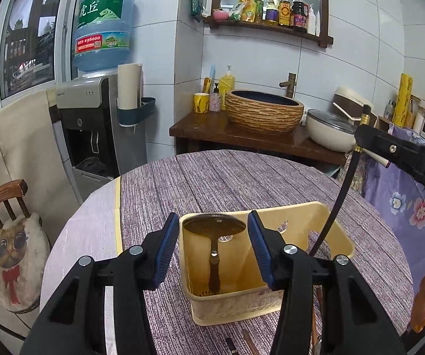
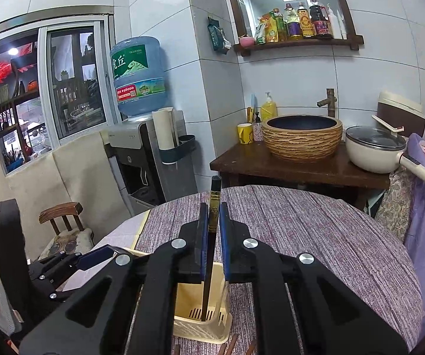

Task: Organize utensils
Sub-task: 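Lift the spoon with the left tool into the basket while the right tool inserts the chopstick, then open both tools and withdraw them from the basket back over the table, then grasp a black chopstick with the left tool while the right tool grasps a brown chopstick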

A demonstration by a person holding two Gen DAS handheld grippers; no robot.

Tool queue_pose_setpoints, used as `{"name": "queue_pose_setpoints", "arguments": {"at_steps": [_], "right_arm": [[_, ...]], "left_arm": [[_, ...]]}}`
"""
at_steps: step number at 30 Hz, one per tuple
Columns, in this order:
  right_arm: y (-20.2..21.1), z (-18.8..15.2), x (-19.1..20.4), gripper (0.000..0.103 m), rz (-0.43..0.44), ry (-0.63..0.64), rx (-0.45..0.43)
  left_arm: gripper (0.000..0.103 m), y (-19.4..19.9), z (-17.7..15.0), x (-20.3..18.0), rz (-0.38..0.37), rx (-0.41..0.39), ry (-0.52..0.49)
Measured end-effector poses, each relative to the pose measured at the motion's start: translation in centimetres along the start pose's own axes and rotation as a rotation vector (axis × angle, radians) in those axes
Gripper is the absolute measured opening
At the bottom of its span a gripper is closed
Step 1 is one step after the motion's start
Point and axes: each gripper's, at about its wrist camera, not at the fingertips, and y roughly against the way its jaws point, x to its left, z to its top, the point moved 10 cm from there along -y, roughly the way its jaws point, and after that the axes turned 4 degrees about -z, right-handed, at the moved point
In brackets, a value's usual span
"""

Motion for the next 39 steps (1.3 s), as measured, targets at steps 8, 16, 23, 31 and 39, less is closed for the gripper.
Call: {"name": "queue_pose_setpoints", "arguments": {"at_steps": [8,16,23,31,39], "right_arm": [[1.9,-0.5,-0.3,0.053,0.003,0.003,-0.017],[4.9,-5.0,-1.0,0.058,-0.032,0.040,0.049],[5.7,-14.0,-2.3,0.058,-0.099,0.059,0.229],[6.3,-22.4,0.3,0.058,-0.004,0.037,0.388],[6.6,-24.1,-1.9,0.057,-0.101,0.013,0.408]], "left_arm": [[0.086,3.5,0.0,-0.2,0.010,-0.074,-0.026],[0.091,6.3,-4.8,0.9,0.042,-0.039,-0.030],[0.090,5.9,-11.6,2.2,0.068,0.090,0.010],[0.070,5.0,-17.4,2.8,0.058,0.228,0.059],[0.056,5.1,-19.4,2.7,0.030,0.274,0.070]]}}
